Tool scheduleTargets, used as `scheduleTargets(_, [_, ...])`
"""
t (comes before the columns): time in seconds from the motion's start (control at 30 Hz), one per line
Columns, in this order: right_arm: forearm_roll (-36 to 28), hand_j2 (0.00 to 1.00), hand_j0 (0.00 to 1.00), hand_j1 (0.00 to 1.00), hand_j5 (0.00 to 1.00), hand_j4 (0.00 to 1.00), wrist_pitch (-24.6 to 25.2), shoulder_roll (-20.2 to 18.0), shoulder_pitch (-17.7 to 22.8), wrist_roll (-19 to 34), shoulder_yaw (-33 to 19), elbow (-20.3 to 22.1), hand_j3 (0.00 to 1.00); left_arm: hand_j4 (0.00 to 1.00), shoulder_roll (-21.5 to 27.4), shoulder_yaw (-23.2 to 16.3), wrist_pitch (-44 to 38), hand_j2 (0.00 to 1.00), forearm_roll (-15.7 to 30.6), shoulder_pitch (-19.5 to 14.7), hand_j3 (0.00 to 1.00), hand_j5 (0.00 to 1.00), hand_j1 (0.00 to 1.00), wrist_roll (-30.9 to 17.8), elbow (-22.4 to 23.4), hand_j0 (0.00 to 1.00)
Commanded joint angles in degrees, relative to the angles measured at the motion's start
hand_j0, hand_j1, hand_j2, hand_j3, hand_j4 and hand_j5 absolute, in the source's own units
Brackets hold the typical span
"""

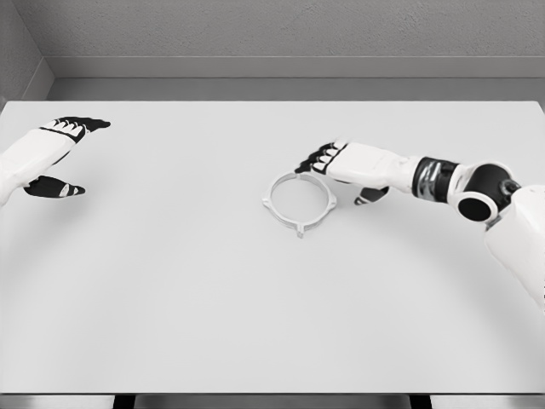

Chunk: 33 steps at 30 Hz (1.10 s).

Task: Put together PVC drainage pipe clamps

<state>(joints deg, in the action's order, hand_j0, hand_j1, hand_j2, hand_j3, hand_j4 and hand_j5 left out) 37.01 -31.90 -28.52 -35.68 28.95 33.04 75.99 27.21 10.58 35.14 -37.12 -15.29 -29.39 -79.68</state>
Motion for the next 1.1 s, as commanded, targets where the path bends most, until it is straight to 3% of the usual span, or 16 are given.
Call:
scheduleTargets(0.0, [-0.4,1.00,1.00,1.00,1.00,1.00,0.2,0.8,0.0,0.0,0.0,-0.1,1.00,1.00,0.0,0.0,-0.1,1.00,0.4,0.0,1.00,1.00,1.00,0.0,0.1,1.00])
scheduleTargets(0.53, [0.3,1.00,1.00,1.00,1.00,1.00,0.3,1.9,0.4,0.1,0.0,-0.8,1.00,1.00,0.0,0.0,-0.1,1.00,0.4,0.0,1.00,1.00,1.00,0.0,0.0,1.00])
scheduleTargets(1.07, [0.6,1.00,1.00,1.00,1.00,1.00,0.2,3.4,-0.1,-0.1,-0.2,-4.8,1.00,1.00,0.0,0.0,-0.1,1.00,0.3,0.0,1.00,1.00,1.00,0.0,0.0,1.00])
